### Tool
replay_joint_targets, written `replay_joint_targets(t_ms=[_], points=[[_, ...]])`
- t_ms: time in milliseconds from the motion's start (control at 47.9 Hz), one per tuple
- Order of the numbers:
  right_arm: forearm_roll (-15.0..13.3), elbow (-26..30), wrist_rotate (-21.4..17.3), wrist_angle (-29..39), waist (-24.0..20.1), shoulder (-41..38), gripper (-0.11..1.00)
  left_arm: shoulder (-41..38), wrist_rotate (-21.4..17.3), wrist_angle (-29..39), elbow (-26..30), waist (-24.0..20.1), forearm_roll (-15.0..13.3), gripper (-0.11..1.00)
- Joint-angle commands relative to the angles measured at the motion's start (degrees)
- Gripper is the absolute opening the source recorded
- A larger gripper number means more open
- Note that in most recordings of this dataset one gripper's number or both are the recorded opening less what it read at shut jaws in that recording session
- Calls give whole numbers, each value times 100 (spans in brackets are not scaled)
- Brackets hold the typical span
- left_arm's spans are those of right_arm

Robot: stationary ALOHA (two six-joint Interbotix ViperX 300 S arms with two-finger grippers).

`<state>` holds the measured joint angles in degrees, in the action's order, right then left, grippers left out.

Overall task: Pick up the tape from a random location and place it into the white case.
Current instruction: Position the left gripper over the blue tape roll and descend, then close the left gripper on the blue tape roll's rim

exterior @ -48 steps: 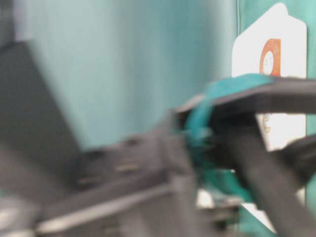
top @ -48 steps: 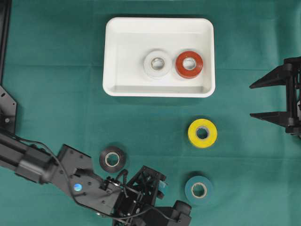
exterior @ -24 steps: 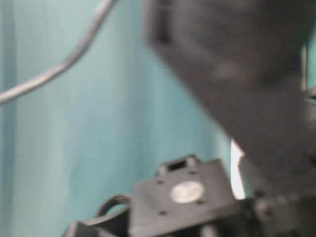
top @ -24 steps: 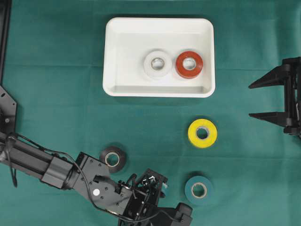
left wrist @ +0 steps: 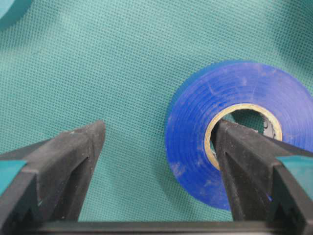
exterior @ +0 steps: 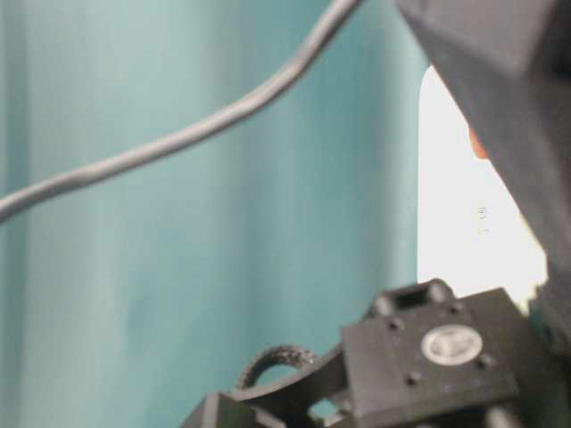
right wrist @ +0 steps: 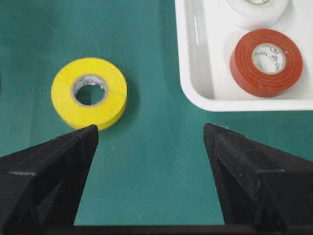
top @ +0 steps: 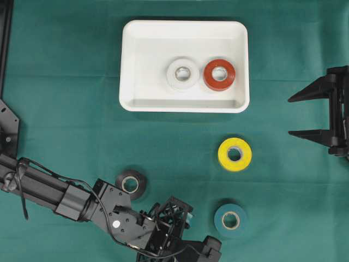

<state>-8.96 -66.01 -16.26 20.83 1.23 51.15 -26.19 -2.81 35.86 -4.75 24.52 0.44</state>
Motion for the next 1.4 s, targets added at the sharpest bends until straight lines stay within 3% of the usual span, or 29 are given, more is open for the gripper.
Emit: replay_joint_targets(t_ms=[0,251,355,606,1378], points=[[-18,88,9,-26,-9,-26,82,97,-9,-18,53,9,0,86],[-44,88,9,-26,-9,-26,82,97,-18,-18,44,9,9,85],[-44,88,9,-26,-9,-26,82,97,-44,18,62,9,9,80],[-44,88,9,-18,-9,-35,82,88,-44,105,97,9,9,22],[-44,97,0,-26,-18,-35,82,132,-26,123,272,35,0,22]])
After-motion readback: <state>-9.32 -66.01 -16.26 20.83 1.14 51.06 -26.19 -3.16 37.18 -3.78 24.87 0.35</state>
